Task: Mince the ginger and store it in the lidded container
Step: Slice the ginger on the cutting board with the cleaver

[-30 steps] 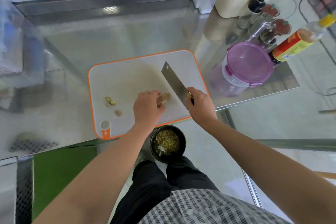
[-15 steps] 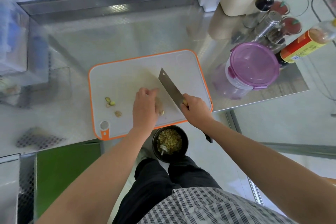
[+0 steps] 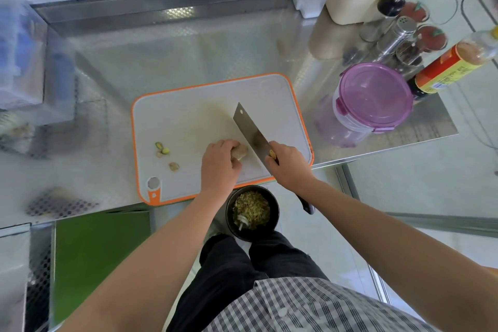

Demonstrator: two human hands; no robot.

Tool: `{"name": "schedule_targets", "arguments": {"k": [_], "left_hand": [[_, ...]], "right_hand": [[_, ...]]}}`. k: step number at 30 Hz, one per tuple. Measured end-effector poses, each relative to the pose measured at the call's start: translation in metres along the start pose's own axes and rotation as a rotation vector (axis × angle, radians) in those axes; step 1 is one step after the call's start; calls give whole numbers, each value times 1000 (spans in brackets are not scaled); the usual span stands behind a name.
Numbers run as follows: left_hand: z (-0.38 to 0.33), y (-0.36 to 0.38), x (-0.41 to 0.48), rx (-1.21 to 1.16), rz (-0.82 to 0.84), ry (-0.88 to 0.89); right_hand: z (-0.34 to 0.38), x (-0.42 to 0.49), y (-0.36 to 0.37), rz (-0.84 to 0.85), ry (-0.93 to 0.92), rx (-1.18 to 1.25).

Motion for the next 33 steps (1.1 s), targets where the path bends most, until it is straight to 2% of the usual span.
{"name": "schedule_targets", "arguments": {"k": [6,11,17,23,28,33], "left_hand": [[-2,-5,0,37,-34,-7],[-13,-8,15,63,-63,48],[-17,-8,19,47,-63,-13],[-14,-7,19,29,-70,-56],[-14,-6,19,16,-56,-75],[-14,-7,20,31,-39,-91]], "right_hand": [[0,1,10,87,25,-50],[8,8,-9,-15,6,-72],[6,9,-8,1,3,-107],[16,4,-25,-83,-62,-83],[16,2,-19,-10,-53,-188],[16,1,-20,-34,-47,-183]]}}
Point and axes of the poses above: each hand's wrist, its own x-axis towards the middle knuckle, its own y-axis out of the palm, z = x × y, the point moved 9 cm from there along x, towards the middle knuckle, and after that the axes turned 7 degrees about x, right-handed, at the moved point
